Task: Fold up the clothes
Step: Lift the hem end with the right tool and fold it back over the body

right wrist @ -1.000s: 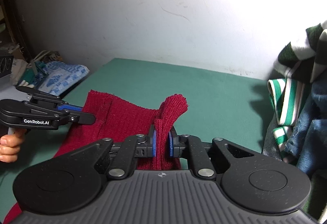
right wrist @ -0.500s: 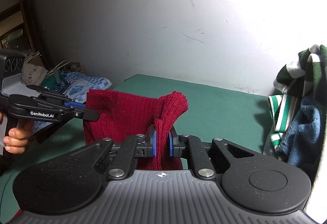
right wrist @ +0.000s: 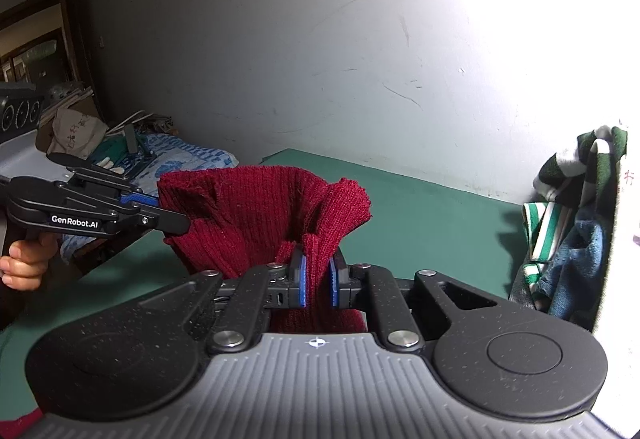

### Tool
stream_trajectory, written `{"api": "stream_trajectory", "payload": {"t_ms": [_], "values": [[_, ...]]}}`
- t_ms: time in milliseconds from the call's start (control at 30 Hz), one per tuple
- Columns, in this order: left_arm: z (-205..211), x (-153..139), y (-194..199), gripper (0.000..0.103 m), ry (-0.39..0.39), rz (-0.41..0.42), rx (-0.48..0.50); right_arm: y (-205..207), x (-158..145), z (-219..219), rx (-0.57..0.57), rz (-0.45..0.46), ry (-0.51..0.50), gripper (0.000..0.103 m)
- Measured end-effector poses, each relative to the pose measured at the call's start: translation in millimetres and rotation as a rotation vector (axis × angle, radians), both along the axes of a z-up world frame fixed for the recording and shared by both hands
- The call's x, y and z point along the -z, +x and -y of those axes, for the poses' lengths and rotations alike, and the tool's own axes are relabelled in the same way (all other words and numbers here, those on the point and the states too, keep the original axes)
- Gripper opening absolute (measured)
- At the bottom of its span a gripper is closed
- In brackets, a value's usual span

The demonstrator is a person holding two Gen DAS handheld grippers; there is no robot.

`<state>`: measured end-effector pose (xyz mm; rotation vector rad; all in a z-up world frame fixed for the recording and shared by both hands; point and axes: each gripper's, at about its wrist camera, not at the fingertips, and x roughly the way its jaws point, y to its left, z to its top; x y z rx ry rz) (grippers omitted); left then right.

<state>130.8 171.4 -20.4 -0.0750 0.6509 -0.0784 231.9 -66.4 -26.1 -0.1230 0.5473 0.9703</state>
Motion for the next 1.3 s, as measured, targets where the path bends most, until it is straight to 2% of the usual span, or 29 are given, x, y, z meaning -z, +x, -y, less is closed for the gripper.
{"api": "stream_trajectory", "payload": {"t_ms": [233, 400, 500, 867, 1300], "values": [[7, -3, -18, 0.004, 0.013, 0.002, -0.011, -17, -7, 6, -0.004, 0.026, -0.009, 0.011], [17, 1, -29, 0.004, 0.044, -0.025, -0.008, -30, -6, 9, -0.001, 0.038, -0.024, 0.010], [20, 0, -34, 0.004, 0.034, -0.028, -0.007, -37, -5, 9, 0.009, 0.041, -0.032, 0.010], [21, 4, -41, 0.004, 0.053, -0.043, -0.012, -52, -3, 12, 0.016, 0.064, -0.052, 0.011], [31, 11, -69, 0.004, 0.047, -0.070, 0.045, -72, 4, 25, -0.009, 0.045, -0.065, 0.011]]}}
